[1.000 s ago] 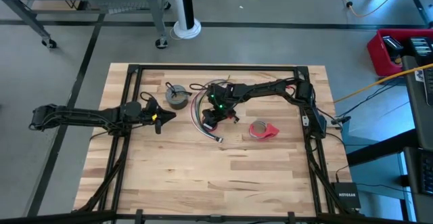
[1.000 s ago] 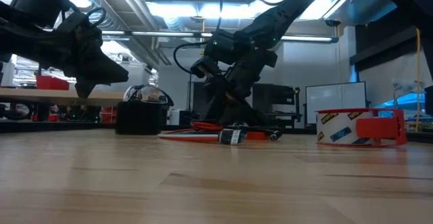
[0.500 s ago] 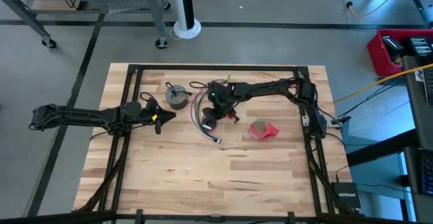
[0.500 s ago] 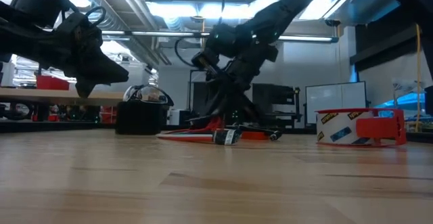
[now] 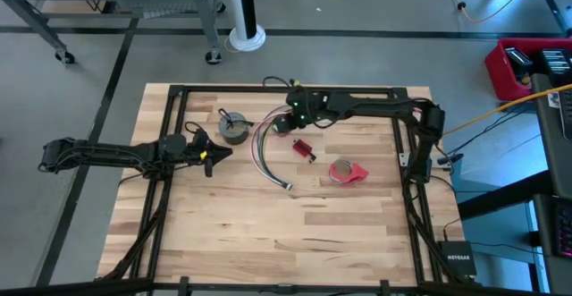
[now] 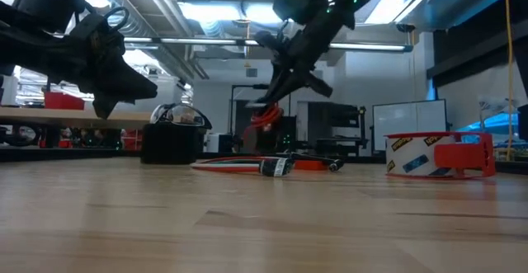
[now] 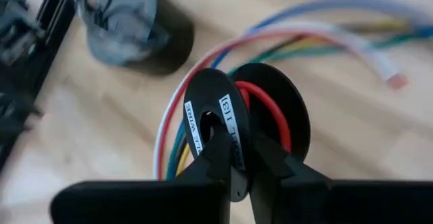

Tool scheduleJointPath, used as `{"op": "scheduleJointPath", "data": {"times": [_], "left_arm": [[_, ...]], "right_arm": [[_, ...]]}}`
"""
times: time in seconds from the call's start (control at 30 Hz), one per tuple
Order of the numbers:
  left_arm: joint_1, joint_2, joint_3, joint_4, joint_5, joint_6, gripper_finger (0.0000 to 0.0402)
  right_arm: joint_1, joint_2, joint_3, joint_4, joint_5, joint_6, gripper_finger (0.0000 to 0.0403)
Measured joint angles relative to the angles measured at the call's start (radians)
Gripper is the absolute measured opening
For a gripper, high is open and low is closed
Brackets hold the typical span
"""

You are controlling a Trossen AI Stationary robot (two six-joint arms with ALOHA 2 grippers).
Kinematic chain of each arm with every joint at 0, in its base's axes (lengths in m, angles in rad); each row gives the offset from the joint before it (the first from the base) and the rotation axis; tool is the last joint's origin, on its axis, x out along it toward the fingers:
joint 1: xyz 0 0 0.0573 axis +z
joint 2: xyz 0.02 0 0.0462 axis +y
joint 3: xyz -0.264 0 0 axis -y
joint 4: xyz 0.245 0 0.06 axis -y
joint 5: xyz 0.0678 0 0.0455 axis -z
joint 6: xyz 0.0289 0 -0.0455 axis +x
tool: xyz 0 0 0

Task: Coil cords
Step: Uncoil the red wire from the black spool

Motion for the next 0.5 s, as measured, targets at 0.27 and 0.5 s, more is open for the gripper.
{"op": "scheduleJointPath", "data": {"times": [0.27, 0.5], "left_arm": [[0.0, 0.017, 0.0, 0.157, -0.013, -0.079, 0.0054], [0.0, 0.104, 0.0, 0.227, -0.077, -0.032, 0.0054]], "right_arm": [[0.002, -0.059, 0.0, -0.014, 0.072, -0.061, 0.0025], [0.032, -0.195, 0.0, -0.11, 0.081, -0.103, 0.0024]]}}
